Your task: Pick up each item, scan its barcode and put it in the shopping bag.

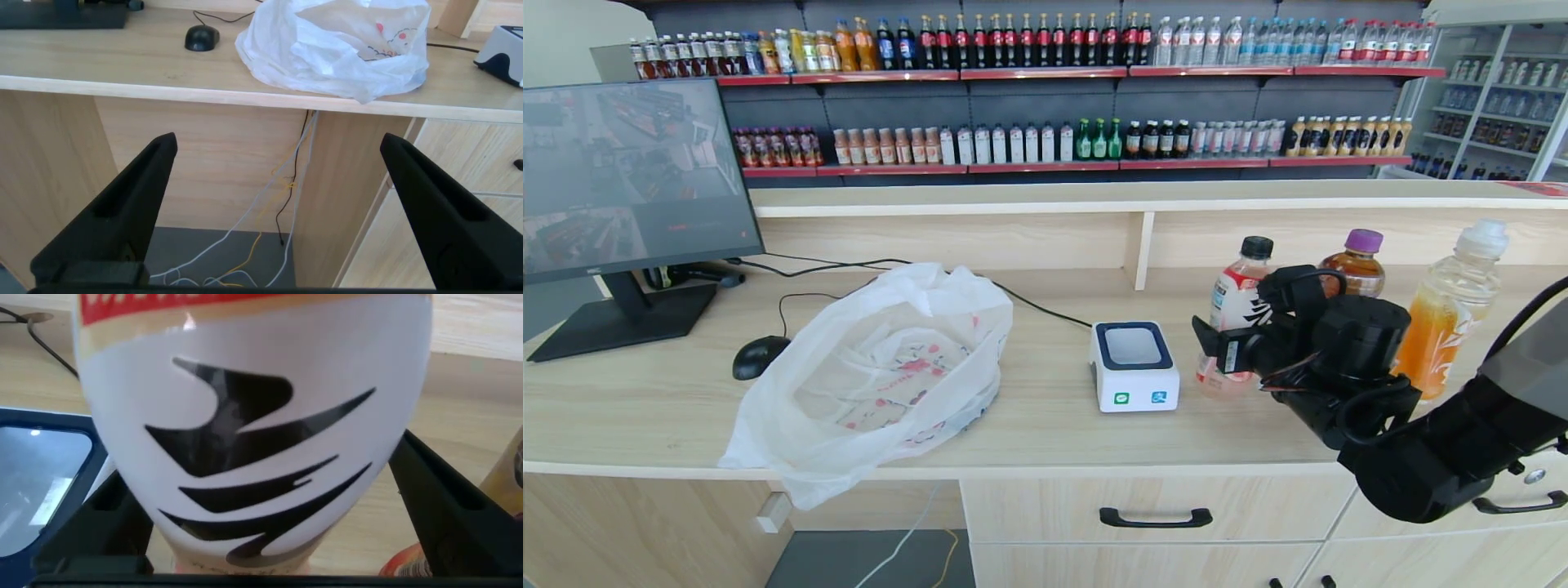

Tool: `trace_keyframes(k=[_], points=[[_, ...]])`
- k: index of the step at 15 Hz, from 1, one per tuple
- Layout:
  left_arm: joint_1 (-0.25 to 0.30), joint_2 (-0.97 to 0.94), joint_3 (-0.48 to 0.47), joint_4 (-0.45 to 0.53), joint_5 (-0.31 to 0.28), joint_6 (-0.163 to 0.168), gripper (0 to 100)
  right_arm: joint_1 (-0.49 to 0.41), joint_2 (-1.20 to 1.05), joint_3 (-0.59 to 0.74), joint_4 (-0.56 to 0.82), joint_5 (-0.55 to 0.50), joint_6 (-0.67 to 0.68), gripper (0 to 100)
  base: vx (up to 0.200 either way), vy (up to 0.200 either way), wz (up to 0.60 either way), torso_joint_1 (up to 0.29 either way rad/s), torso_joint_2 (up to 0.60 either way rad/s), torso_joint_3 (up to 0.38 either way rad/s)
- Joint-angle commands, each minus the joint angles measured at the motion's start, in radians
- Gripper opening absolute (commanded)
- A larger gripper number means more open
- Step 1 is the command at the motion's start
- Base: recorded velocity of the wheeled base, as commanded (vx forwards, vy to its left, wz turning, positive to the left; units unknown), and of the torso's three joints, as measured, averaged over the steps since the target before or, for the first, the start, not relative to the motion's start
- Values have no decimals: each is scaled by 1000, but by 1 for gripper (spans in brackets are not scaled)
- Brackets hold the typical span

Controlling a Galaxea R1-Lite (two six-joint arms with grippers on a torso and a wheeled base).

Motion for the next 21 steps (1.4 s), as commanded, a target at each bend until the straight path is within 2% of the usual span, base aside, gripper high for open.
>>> trace_keyframes(k=[1,13,21], points=[[0,0,-1,0,0,0,100,0,9,-12,-1,0,1,0,0,0,0,0,0,0],[0,0,1,0,0,0,100,0,-8,-8,-5,2,5,0,0,0,0,0,0,0],[0,0,1,0,0,0,100,3,-106,15,-7,2,4,0,0,0,0,0,0,0]])
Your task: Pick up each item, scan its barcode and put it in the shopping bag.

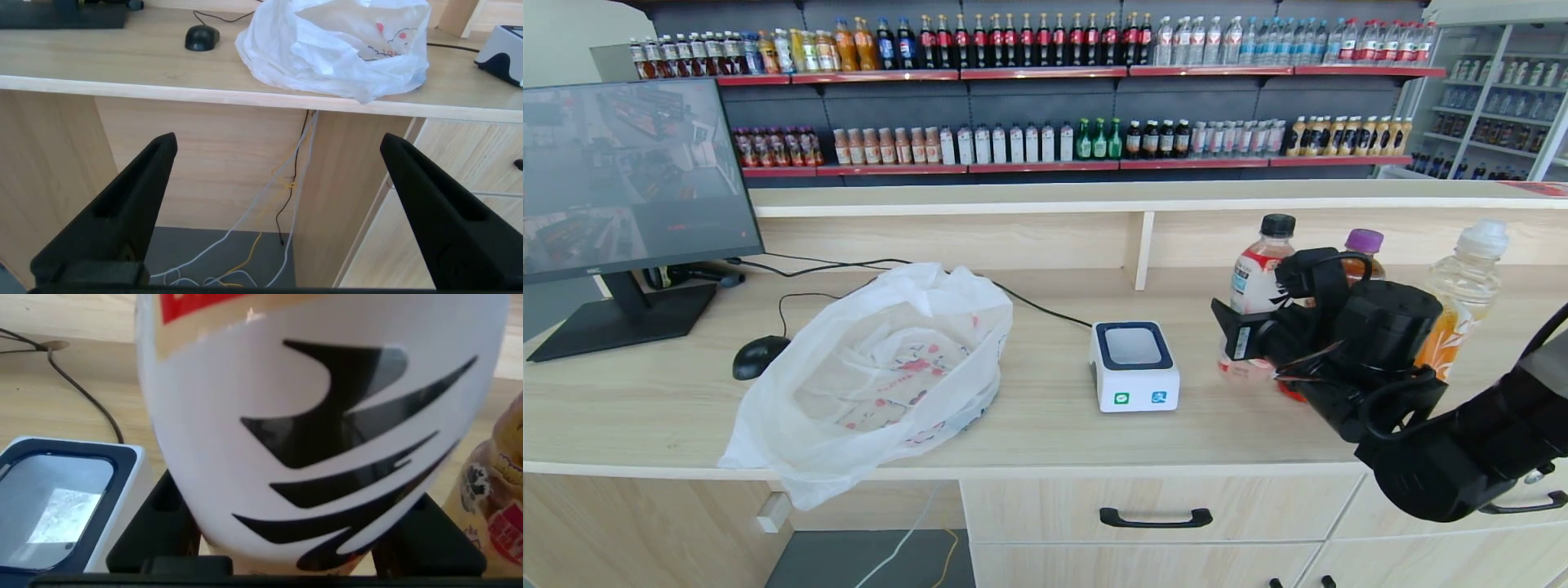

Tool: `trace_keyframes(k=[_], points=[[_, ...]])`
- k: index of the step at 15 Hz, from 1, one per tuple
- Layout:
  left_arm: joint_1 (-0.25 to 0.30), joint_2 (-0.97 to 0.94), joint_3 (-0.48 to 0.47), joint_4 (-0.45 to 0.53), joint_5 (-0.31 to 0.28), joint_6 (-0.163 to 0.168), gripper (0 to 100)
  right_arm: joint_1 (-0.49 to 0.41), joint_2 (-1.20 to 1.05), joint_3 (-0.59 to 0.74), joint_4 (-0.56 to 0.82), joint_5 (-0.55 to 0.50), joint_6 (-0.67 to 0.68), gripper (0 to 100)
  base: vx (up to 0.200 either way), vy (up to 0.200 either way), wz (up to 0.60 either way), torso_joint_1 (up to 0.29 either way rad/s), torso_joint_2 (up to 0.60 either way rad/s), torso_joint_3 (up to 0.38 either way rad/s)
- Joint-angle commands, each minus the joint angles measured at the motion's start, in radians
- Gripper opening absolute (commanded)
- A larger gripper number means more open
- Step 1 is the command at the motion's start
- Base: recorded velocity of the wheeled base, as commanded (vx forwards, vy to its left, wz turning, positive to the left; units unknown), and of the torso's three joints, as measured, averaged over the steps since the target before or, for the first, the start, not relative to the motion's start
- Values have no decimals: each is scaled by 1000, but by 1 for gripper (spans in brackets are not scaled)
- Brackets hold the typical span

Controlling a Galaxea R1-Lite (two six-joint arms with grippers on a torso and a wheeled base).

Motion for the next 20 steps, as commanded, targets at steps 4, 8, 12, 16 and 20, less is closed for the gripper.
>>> trace_keyframes(k=[4,8,12,16,20], points=[[0,0,0,0,0,0,100,4,-113,58,-11,-1,-1,0,0,0,0,0,0,0],[0,0,0,0,0,0,100,39,-196,146,-37,-1,0,0,0,0,0,0,0,0],[0,0,0,0,0,0,100,39,-280,246,-52,0,2,0,0,0,0,0,0,0],[2,0,-2,0,0,0,100,40,-415,396,-68,0,5,0,0,0,0,0,0,0],[0,0,0,0,0,0,100,39,-530,509,-74,2,5,0,0,0,0,0,0,0]])
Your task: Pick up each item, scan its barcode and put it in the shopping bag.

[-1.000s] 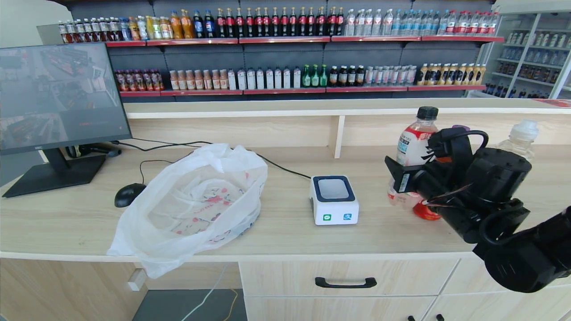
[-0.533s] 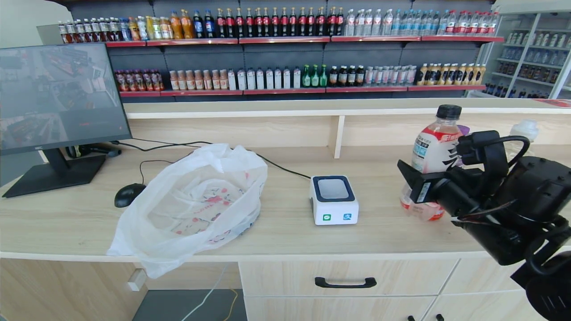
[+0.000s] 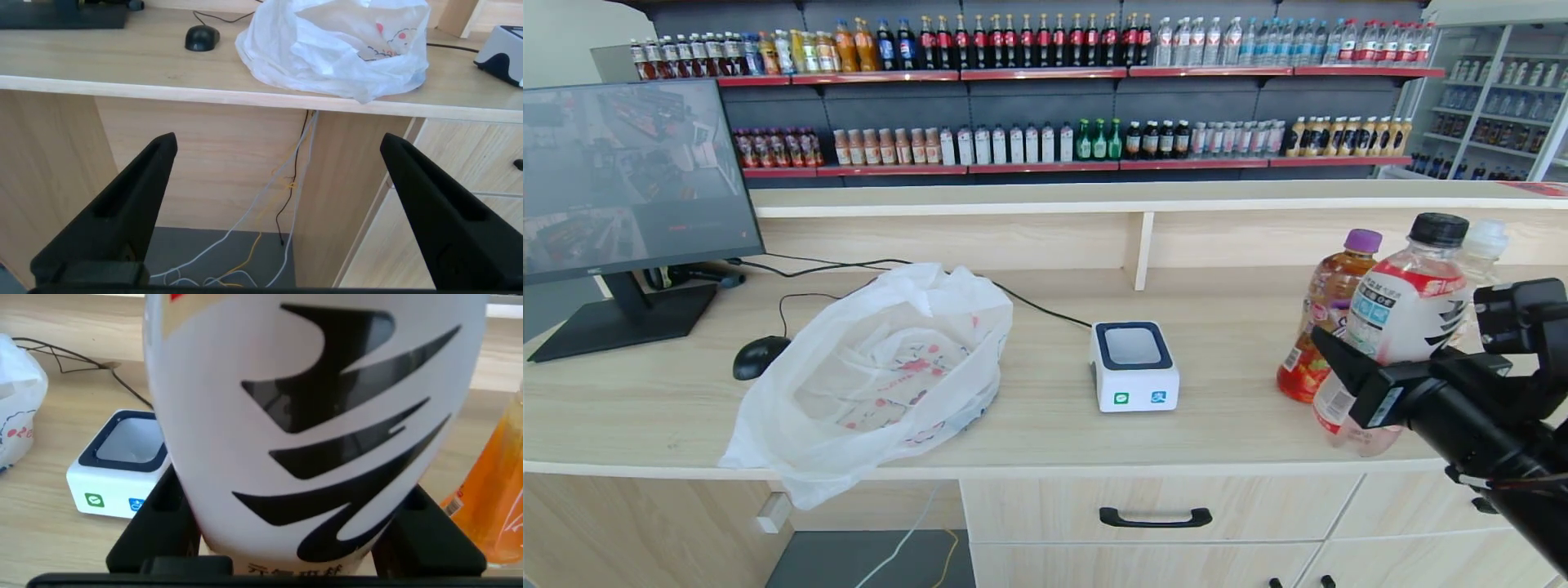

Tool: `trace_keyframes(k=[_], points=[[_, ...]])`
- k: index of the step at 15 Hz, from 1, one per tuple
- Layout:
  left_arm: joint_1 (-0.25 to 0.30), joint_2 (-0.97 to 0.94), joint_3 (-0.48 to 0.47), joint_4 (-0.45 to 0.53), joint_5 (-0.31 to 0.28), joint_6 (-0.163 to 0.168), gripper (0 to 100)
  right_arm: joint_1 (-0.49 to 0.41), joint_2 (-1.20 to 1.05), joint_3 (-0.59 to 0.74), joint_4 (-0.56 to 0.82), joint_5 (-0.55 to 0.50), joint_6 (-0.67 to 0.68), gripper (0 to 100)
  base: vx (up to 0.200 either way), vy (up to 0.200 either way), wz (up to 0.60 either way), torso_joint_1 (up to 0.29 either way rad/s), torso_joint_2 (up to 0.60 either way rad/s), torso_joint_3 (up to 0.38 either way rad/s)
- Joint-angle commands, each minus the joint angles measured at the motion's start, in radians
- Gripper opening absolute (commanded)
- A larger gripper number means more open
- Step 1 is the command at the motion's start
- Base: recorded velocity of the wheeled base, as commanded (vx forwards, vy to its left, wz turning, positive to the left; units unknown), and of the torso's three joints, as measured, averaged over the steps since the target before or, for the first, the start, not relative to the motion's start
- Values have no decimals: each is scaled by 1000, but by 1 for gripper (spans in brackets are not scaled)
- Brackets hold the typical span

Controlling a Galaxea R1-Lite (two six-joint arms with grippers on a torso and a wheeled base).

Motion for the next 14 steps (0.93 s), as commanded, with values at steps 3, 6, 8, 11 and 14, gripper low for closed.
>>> trace_keyframes(k=[3,6,8,11,14], points=[[2,0,0,0,0,0,100,-8,-176,122,7,3,-5,0,0,0,0,0,0,0],[0,0,0,0,0,0,100,-11,-216,166,10,7,-2,0,0,0,0,0,0,0],[0,0,0,0,0,0,100,-19,-227,171,10,7,-5,0,0,0,0,0,0,0],[0,0,0,0,0,0,100,-16,-248,177,22,7,-7,0,0,0,0,0,0,0],[0,0,0,0,0,0,100,1,-285,226,43,37,-24,0,0,0,0,0,0,0]])
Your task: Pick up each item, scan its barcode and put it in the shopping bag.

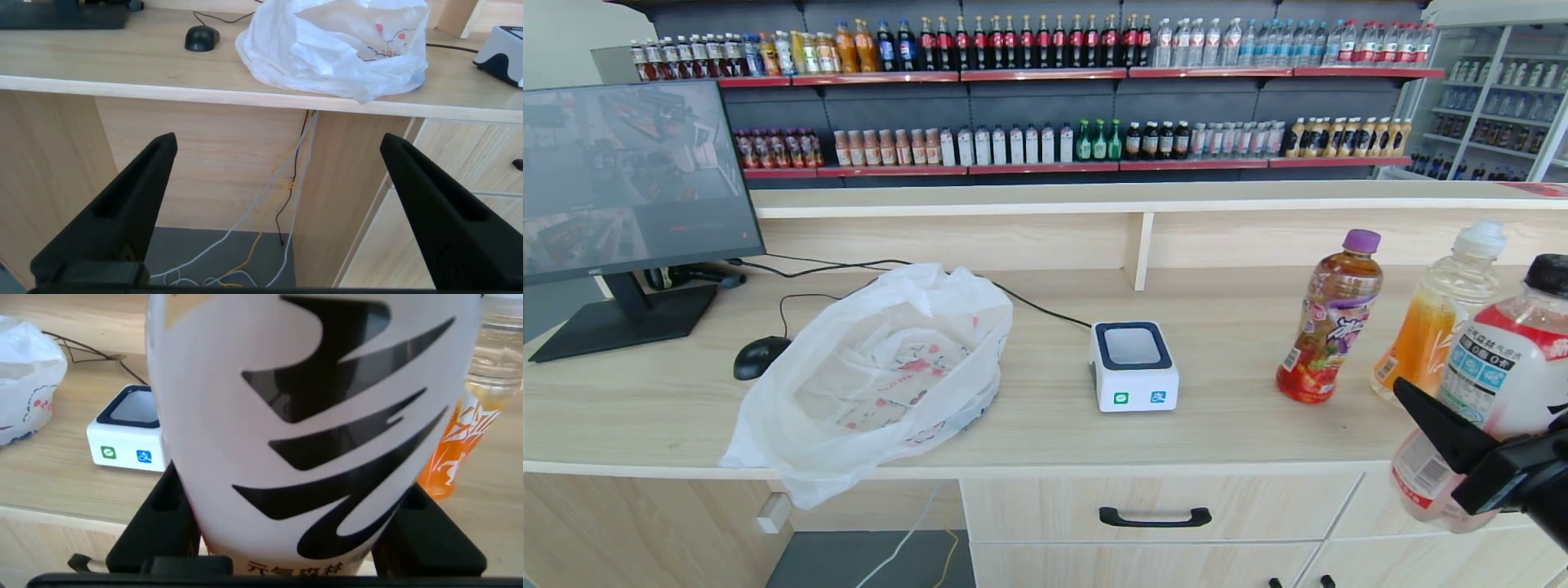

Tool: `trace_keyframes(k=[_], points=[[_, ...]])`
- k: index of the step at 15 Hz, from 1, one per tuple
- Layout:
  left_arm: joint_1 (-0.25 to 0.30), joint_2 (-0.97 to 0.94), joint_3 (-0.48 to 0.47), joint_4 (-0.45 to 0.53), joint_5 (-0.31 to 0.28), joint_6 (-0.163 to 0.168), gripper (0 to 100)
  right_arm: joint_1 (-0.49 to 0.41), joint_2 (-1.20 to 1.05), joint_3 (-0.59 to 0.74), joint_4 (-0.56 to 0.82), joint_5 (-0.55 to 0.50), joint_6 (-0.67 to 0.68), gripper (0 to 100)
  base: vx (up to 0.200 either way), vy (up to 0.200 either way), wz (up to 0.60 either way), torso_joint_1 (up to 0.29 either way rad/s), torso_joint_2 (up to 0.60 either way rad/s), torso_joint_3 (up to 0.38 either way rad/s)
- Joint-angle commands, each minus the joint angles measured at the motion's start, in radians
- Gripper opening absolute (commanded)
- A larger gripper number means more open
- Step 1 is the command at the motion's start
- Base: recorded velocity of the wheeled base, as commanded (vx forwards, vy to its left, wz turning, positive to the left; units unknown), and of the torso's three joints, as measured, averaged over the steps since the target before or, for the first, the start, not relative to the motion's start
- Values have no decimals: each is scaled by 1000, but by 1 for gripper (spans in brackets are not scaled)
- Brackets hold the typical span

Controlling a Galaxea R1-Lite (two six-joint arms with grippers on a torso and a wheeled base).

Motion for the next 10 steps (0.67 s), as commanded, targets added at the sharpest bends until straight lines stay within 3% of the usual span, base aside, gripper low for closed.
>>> trace_keyframes(k=[1,6,8,10], points=[[0,0,0,0,0,0,100,25,-15,20,1,18,-3,0,0,0,0,0,0,0],[0,0,-2,0,0,0,100,149,-21,20,1,33,7,0,0,0,0,0,0,0],[0,0,0,0,0,0,100,249,-24,19,1,33,24,0,0,0,0,0,0,0],[0,0,0,0,0,0,100,275,-9,20,2,64,51,0,0,0,0,0,0,0]])
